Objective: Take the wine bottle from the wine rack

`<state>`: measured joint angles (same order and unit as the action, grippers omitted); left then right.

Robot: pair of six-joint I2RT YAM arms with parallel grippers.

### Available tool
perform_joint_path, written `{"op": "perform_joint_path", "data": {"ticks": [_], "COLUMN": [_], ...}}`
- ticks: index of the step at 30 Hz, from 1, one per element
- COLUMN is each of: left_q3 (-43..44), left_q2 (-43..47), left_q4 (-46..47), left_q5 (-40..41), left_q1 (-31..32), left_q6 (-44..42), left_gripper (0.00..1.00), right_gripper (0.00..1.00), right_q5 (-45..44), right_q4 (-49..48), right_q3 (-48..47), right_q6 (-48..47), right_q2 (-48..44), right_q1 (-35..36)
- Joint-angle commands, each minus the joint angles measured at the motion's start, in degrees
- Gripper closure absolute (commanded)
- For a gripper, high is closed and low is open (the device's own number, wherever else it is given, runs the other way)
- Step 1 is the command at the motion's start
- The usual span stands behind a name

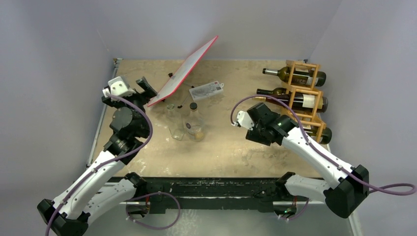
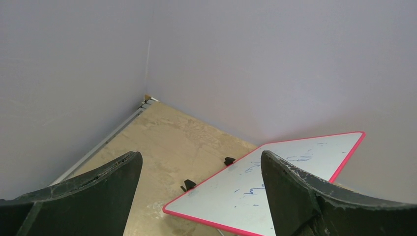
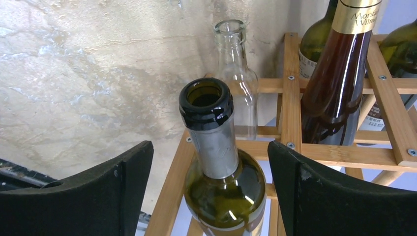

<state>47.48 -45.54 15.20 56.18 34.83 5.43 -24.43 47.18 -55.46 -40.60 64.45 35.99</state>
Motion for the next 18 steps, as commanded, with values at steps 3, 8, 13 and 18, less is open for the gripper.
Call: {"op": "perform_joint_path", "data": {"ticks": [3,8,13,18], "left_q3": [2.7,2.8,2.8,2.8], "left_q2": [-0.1,-0.3,0.0,0.0], "left_q4": [0.5,0.4,0.4,0.4], "left_q5": [-0.7,-0.8,-0.6,-0.5], "left_q1": [-0.7,-0.7,-0.8,-0.8], "left_q6": [1.4,1.4,1.4,1.5], "left_gripper": [0.10,0.12,0.13,0.13], "right_gripper": [0.16,0.25,0.34,0.42], "right_q5": [-3.5,-4.7,-6.6,-7.8], "right_q4": [-3.4,-6.7,-8.8,-10.2], "right_q3": [3.9,6.0,7.0,8.3], "right_q6": [-2.5,-3.3,-4.6,-5.1], "right_q2": [1.2,1.7,1.6,1.9], "right_q1": [-0.2,-0.6,-1.0,-1.5]}}
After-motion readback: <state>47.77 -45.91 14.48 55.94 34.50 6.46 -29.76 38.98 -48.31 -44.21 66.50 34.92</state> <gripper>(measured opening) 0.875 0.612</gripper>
